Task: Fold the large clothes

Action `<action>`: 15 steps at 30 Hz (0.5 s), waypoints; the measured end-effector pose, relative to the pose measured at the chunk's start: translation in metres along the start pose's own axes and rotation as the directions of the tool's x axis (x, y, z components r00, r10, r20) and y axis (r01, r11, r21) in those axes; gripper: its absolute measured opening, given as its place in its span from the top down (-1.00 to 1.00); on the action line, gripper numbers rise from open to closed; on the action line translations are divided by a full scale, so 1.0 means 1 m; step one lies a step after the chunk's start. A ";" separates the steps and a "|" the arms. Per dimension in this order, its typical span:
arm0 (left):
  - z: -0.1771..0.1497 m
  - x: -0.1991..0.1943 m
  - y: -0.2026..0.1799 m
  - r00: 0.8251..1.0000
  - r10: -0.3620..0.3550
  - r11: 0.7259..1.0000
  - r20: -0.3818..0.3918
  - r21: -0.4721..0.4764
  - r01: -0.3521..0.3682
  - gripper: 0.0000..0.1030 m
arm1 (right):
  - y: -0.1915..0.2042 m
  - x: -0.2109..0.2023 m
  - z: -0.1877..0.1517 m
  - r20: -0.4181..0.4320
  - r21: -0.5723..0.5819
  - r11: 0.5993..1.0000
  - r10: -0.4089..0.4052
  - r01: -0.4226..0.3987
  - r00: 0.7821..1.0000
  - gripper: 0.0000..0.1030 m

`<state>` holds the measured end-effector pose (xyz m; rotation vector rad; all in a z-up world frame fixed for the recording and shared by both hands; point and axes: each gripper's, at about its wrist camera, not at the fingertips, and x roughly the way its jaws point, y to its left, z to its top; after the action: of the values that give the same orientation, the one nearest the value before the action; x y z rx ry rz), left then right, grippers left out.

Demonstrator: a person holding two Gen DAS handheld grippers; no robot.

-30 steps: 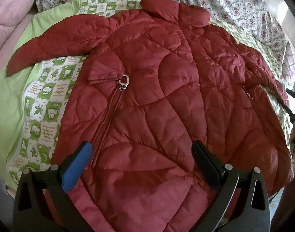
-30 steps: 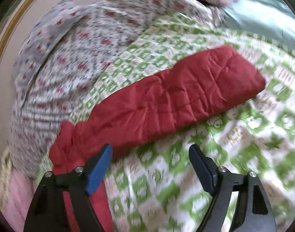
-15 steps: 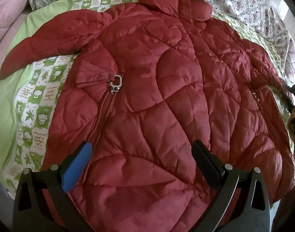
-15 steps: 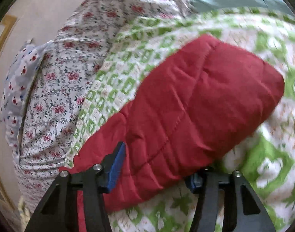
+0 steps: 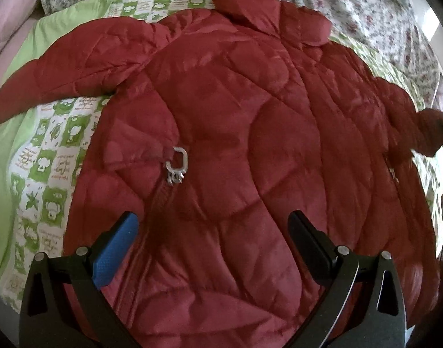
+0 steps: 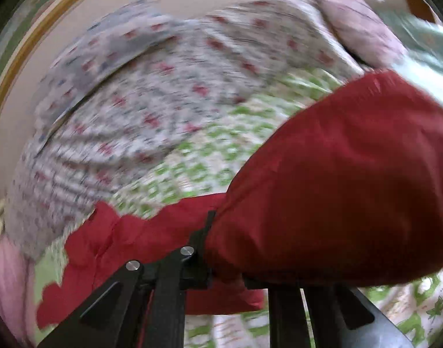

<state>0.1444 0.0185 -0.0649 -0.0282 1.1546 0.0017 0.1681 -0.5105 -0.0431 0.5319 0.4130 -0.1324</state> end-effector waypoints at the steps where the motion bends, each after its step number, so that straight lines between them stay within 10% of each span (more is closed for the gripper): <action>1: 0.003 0.000 0.003 1.000 -0.008 1.000 0.002 -0.011 0.008 -1.00 | 0.013 -0.001 -0.001 0.000 -0.032 0.999 0.010 -0.009 1.000 0.75; 8: 0.008 -0.004 0.023 0.998 -0.055 0.997 0.022 -0.060 0.057 -1.00 | 0.120 -0.003 -0.016 -0.080 -0.233 0.952 0.186 -0.200 0.979 0.75; 15: 0.012 -0.012 0.035 0.990 -0.134 0.986 0.046 -0.094 0.138 -1.00 | 0.229 0.017 -0.067 -0.272 -0.359 0.849 0.303 -0.388 0.914 0.75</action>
<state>0.1497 0.0542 -0.0500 -0.1924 1.1101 -0.0629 0.2129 -0.2798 0.0038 0.1988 0.5233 0.3603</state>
